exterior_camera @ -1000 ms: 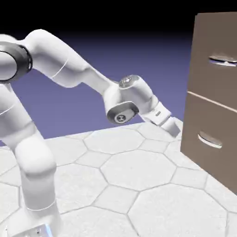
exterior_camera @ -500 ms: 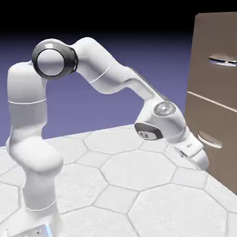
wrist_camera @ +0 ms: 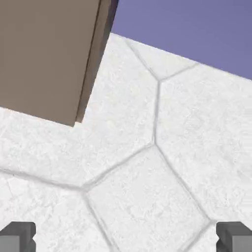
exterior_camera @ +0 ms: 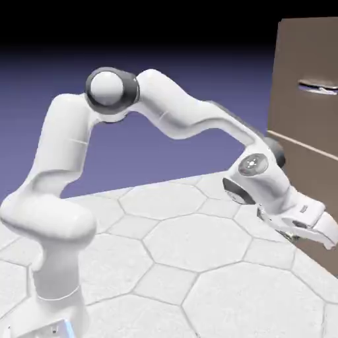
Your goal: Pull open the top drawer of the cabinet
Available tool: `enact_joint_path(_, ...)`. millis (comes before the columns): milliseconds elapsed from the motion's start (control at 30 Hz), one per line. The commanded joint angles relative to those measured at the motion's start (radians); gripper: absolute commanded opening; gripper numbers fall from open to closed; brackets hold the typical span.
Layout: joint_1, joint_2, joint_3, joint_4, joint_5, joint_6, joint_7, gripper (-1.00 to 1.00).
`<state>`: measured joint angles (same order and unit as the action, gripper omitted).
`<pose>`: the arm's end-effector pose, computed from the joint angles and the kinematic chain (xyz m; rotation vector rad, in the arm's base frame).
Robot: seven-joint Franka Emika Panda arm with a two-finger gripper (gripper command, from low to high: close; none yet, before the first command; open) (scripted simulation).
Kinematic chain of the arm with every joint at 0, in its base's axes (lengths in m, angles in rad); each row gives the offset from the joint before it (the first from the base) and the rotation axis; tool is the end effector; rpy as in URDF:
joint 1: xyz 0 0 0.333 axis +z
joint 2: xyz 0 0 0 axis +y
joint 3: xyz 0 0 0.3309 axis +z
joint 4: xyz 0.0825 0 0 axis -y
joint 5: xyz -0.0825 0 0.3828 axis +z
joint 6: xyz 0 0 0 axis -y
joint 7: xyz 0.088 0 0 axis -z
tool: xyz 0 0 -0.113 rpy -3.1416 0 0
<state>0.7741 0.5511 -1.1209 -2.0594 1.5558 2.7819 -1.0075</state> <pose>0.5687 -0.2007 0.3576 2.8203 -0.6825 1.1412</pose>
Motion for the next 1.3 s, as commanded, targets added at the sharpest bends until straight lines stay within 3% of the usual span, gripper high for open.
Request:
enact_joint_path(0, 0.019, 0.028, -0.028, 0.019, 0.039, -0.006, -0.044, 0.0)
enact_joint_path(733, 0.436, 0.641, -0.641, 0.429, 0.89, -0.146, -1.0, 0.0)
enact_joint_path(1033, 0.258, 0.677, -0.588, 0.669, 0.862, -0.092, -0.904, 0.0)
enact_joint_path(1067, 0.258, 0.677, -0.588, 0.669, 0.862, -0.092, -0.904, -1.0)
enact_joint_path(1267, 0.393, 0.664, -0.637, 0.488, 0.894, -0.14, -0.976, -1.0)
